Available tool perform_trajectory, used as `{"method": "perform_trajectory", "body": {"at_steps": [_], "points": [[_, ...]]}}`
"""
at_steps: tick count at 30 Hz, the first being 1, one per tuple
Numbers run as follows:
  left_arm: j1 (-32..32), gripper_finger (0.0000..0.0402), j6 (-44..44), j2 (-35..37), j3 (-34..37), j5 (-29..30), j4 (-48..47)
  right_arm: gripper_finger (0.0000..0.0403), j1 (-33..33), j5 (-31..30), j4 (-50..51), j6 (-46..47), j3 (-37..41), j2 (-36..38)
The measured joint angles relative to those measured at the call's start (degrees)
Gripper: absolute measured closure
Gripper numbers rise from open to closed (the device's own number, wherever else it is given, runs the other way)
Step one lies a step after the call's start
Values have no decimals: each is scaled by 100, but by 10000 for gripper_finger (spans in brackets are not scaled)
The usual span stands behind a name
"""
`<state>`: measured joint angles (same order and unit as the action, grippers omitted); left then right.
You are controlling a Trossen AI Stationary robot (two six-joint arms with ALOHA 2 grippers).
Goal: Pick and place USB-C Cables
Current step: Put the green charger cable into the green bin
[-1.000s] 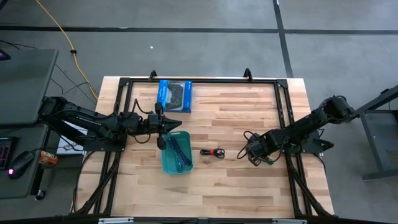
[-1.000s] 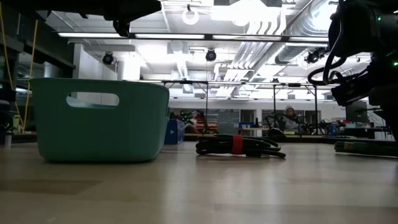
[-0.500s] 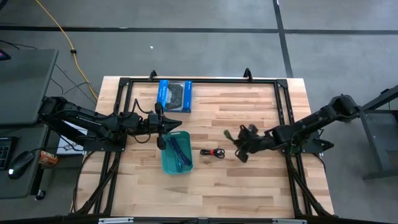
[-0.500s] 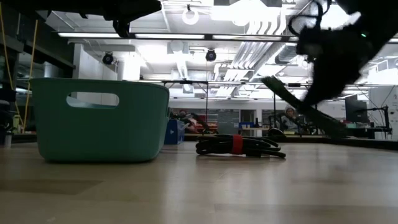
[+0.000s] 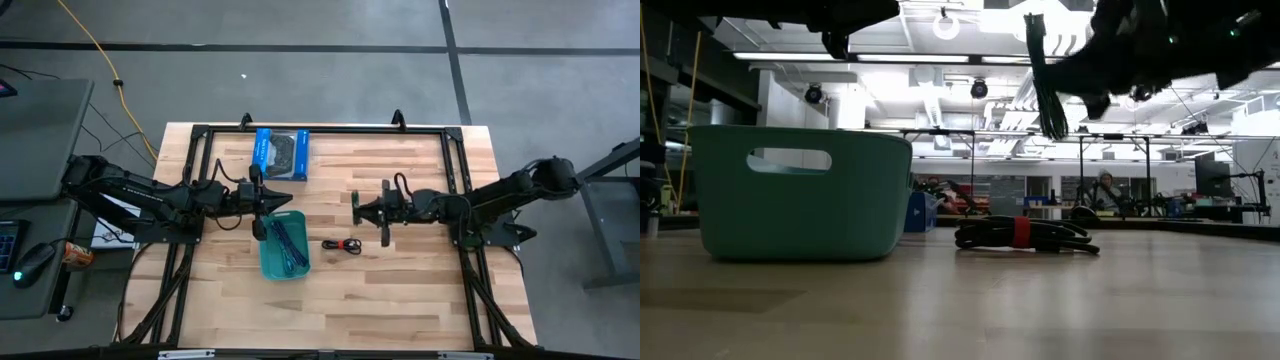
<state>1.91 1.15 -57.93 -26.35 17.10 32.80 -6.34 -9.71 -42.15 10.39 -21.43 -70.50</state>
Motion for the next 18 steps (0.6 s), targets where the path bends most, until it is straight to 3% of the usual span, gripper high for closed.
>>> {"method": "perform_trajectory", "body": {"at_steps": [8,13,18], "points": [[-2,401,-7,0,0,2,-1,396,204,403,151,-408,-806,46],[0,401,-7,0,0,2,-1,395,250,631,1049,-789,-1600,28],[4,389,93,-57,-2,4,17,393,248,633,1144,-811,-1748,-95]]}}
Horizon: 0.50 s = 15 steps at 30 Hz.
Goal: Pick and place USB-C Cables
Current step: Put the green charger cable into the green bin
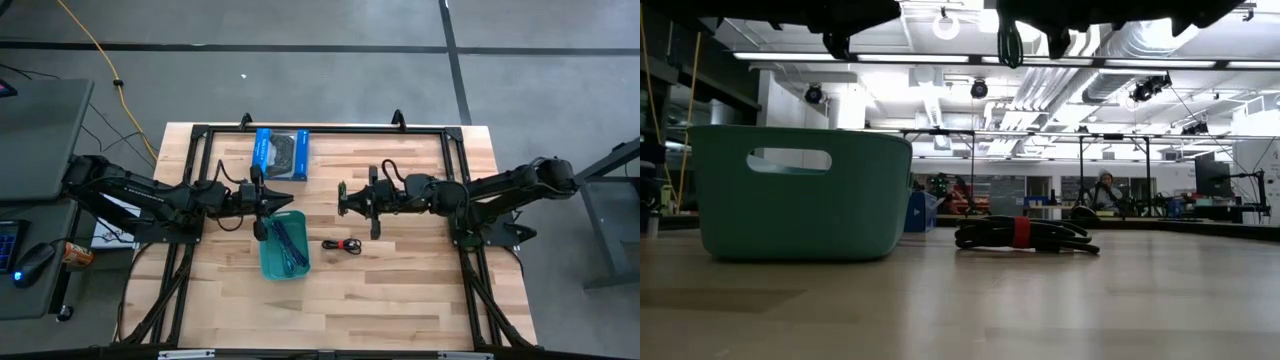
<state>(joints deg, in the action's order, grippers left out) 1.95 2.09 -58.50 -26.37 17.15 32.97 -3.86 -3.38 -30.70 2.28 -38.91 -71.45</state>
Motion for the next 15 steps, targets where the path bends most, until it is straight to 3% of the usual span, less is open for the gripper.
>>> {"method": "perform_trajectory", "body": {"at_steps": [6,15], "points": [[-2,337,-11,-141,-2,9,107,392,13,-2,-25,39,34,-113],[9,231,-59,-860,-7,-70,1289,391,9,-2,-87,84,34,-149]]}}
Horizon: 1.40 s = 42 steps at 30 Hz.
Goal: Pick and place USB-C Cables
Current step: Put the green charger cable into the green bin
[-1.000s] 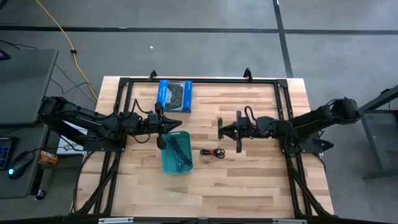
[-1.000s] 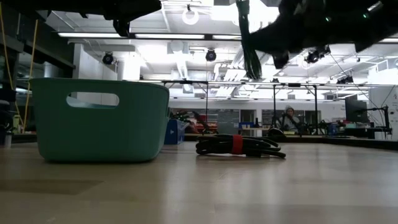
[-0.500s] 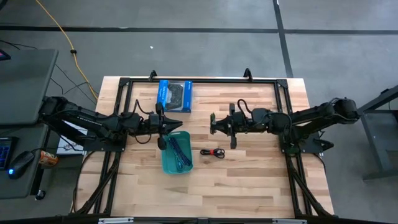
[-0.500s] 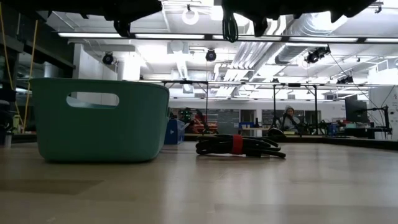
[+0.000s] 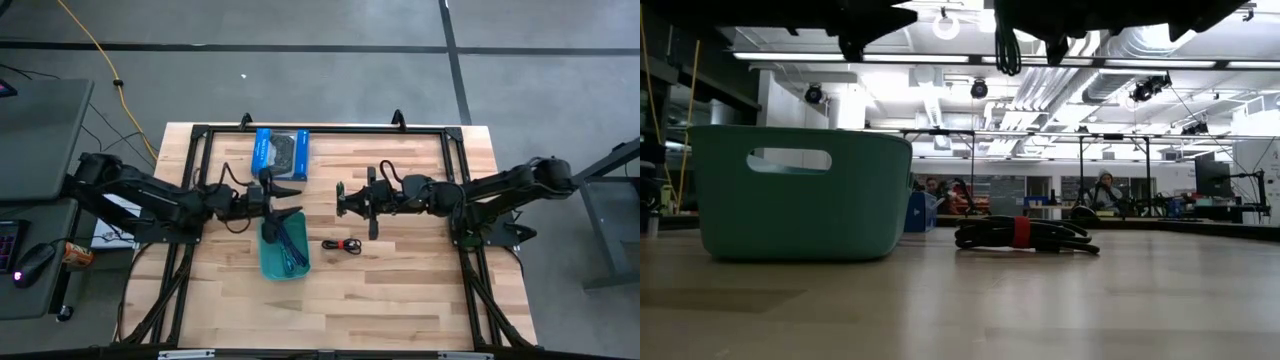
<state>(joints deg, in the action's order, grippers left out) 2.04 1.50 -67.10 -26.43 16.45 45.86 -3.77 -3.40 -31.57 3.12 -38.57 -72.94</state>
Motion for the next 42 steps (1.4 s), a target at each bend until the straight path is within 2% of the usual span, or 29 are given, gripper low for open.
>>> {"method": "perform_trajectory", "body": {"at_steps": [3,7,13,18,28,35,38,42], "points": [[0,204,-4,-401,-155,-85,317,391,0,73,-338,119,0,-216],[4,179,15,-950,-544,-237,421,391,3,488,-897,197,-32,-662],[42,167,17,-1496,-949,-264,414,391,-16,699,-541,288,-486,-1012],[123,169,24,-1594,-1081,-273,424,391,-39,703,-213,244,-736,-1214],[188,171,61,-1561,-1080,-249,395,391,-39,808,-84,288,-765,-1258],[188,212,15,-1561,-1080,-193,359,391,-39,813,-83,288,-765,-1258],[186,255,17,-1561,-1080,-53,327,391,-39,813,-83,288,-765,-1258],[186,332,15,-1561,-1078,-30,324,391,-35,809,-83,288,-765,-1258]]}}
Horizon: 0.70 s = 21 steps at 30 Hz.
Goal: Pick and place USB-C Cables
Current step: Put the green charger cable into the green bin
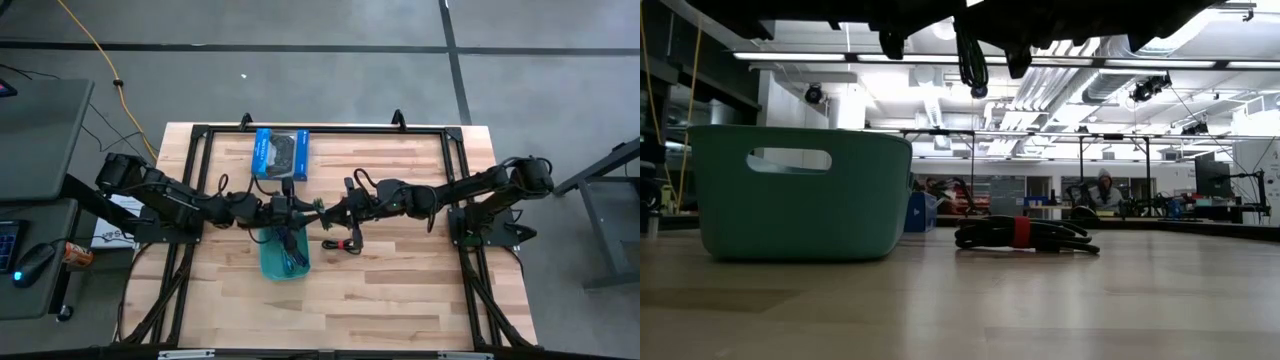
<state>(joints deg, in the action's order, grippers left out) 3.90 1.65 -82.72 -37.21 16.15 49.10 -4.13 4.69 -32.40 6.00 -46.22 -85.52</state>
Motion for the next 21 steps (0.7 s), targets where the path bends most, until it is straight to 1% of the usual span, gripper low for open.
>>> {"method": "perform_trajectory", "body": {"at_steps": [2,3,4,7,10,13,16,18,21], "points": [[2,374,-2,0,0,-20,2,391,-4,-9,0,0,0,0],[2,385,-13,0,0,-37,2,391,-4,0,0,0,0,0],[2,391,-45,0,0,-53,2,391,-4,-4,2,0,0,0],[2,386,-61,0,0,-51,2,388,-4,-3,2,0,0,0],[2,394,-56,0,0,-53,2,374,-4,-3,2,0,0,0],[2,397,8,0,0,-49,2,347,-4,-9,1,1,0,0],[0,398,64,10,0,-5,-82,309,-4,-4,24,17,0,0],[-14,399,66,106,4,0,-296,280,-4,3,91,-20,0,0],[-17,400,73,319,4,101,-692,235,-4,4,282,-403,0,68]]}}
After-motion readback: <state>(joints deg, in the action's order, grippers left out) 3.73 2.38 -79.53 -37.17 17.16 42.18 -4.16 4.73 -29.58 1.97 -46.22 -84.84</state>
